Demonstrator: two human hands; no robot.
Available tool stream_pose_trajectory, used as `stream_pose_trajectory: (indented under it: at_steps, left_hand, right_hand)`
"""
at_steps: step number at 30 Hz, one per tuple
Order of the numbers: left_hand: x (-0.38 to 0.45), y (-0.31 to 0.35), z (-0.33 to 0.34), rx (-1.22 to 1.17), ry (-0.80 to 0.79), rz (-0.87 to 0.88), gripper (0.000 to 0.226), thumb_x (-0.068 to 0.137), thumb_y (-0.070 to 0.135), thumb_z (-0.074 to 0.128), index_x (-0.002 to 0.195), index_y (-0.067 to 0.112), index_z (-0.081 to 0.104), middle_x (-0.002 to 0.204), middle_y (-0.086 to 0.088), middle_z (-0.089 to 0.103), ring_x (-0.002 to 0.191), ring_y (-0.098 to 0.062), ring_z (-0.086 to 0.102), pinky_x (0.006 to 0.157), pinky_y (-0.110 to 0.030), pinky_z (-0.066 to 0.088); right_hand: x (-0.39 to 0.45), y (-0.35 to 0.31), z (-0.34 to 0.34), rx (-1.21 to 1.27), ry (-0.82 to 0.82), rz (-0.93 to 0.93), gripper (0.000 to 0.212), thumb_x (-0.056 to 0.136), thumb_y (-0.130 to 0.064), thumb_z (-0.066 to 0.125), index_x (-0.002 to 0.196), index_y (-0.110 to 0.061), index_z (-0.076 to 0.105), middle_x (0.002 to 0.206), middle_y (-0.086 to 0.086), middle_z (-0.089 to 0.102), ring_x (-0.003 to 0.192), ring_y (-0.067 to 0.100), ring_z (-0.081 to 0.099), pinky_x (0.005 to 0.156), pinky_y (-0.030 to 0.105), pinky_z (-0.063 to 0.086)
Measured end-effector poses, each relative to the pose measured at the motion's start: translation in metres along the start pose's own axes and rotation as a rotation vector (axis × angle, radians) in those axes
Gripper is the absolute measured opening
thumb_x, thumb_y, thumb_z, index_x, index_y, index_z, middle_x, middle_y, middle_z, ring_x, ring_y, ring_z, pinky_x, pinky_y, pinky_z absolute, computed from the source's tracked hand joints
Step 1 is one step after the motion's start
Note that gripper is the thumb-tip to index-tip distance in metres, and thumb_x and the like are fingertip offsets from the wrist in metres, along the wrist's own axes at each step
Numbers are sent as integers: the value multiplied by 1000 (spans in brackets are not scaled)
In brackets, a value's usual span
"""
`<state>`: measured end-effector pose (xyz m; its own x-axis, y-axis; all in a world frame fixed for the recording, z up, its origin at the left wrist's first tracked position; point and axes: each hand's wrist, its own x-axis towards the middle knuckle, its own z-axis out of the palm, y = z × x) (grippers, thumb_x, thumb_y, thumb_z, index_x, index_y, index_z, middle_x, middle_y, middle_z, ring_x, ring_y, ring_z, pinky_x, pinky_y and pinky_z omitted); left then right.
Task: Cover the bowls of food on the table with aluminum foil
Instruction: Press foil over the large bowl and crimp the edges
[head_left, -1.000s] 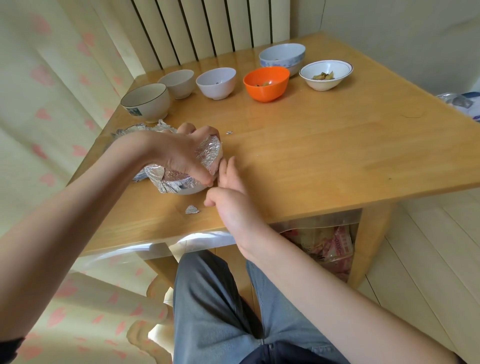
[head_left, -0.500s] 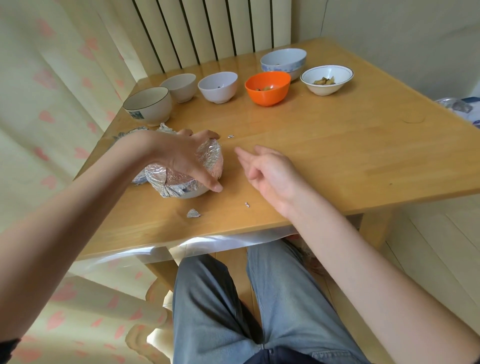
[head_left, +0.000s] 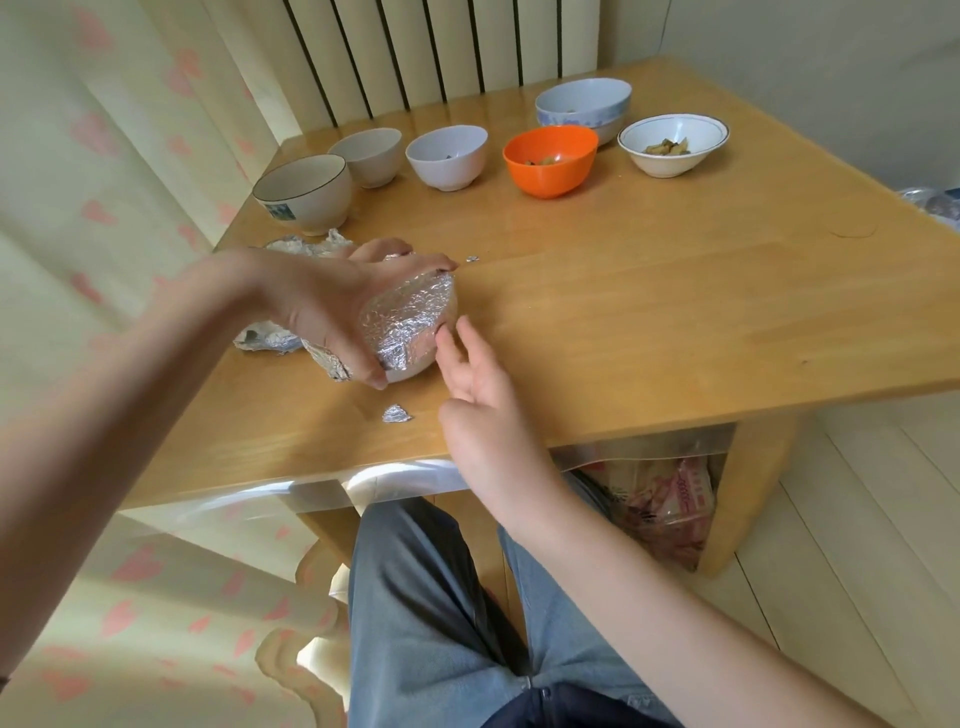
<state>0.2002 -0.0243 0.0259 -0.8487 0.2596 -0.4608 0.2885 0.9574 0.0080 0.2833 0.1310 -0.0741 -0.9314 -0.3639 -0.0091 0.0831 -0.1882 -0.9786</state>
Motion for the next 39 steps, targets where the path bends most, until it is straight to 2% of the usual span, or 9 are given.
stream_pose_trajectory:
  at_steps: [2,6,12,18,27,29,32,34,39]
  left_hand:
    - [0,0,0,11,-10,-7,122,64,35,88,137,67,-5,151,25,0,146,-20,8,113,-45,27]
    - [0,1,1,11,-2,-2,123,64,32,89,136,67,-5,150,25,0,146,-20,7,112,-45,28]
    - [0,0,2,1,11,13,122,63,32,89,136,67,-4,148,23,5,145,-19,9,112,-45,28]
    - [-1,1,3,8,13,8,121,64,32,88,135,67,-5,148,24,3,145,-18,8,111,-47,30]
    - [-2,4,3,13,16,4,123,65,31,88,137,66,-6,148,24,3,145,-17,8,107,-41,30]
    - [-3,3,3,15,24,9,124,65,31,88,137,66,-6,151,23,1,146,-16,6,109,-41,28]
    - [-2,-1,4,-4,17,5,133,60,37,91,141,63,-12,157,21,-10,149,-16,-1,114,-40,20]
    - [-1,-5,6,2,12,-15,146,46,52,91,136,65,-24,157,18,-26,147,-18,-21,119,-50,6]
    - [-19,-26,20,-272,220,73,144,38,70,84,138,65,-20,154,20,-32,142,-7,-31,117,-49,-8]
  right_hand:
    - [-4,3,0,-63,14,-19,79,87,9,33,152,-27,5,152,-19,26,102,-1,49,75,20,35]
    - [-26,13,13,-251,-6,-86,84,88,7,36,152,-29,-6,149,-28,21,117,6,46,89,28,33]
    - [-26,7,25,-324,-98,-56,86,89,8,34,150,-27,-16,157,-19,11,116,8,49,85,11,32]
    - [-30,14,27,-382,-95,-85,86,88,11,33,148,-22,-21,158,-14,9,141,4,22,91,-7,17]
    - [-24,15,35,-528,-121,-122,88,88,6,37,148,-18,-23,160,-9,4,143,7,17,84,-12,10]
    - [-29,10,22,-581,-151,-141,86,90,3,38,150,-22,-17,159,-5,14,135,13,35,93,2,25]
    - [-37,0,-3,-697,-104,-208,74,90,-1,41,152,-31,12,140,7,51,79,14,58,86,34,48]
    - [-36,-2,-21,-700,-44,-241,60,90,2,42,143,-26,41,133,-1,58,60,-6,47,77,13,44]
    - [-3,-21,-53,-472,163,-164,46,90,9,40,123,-15,60,121,0,65,103,-3,60,86,6,41]
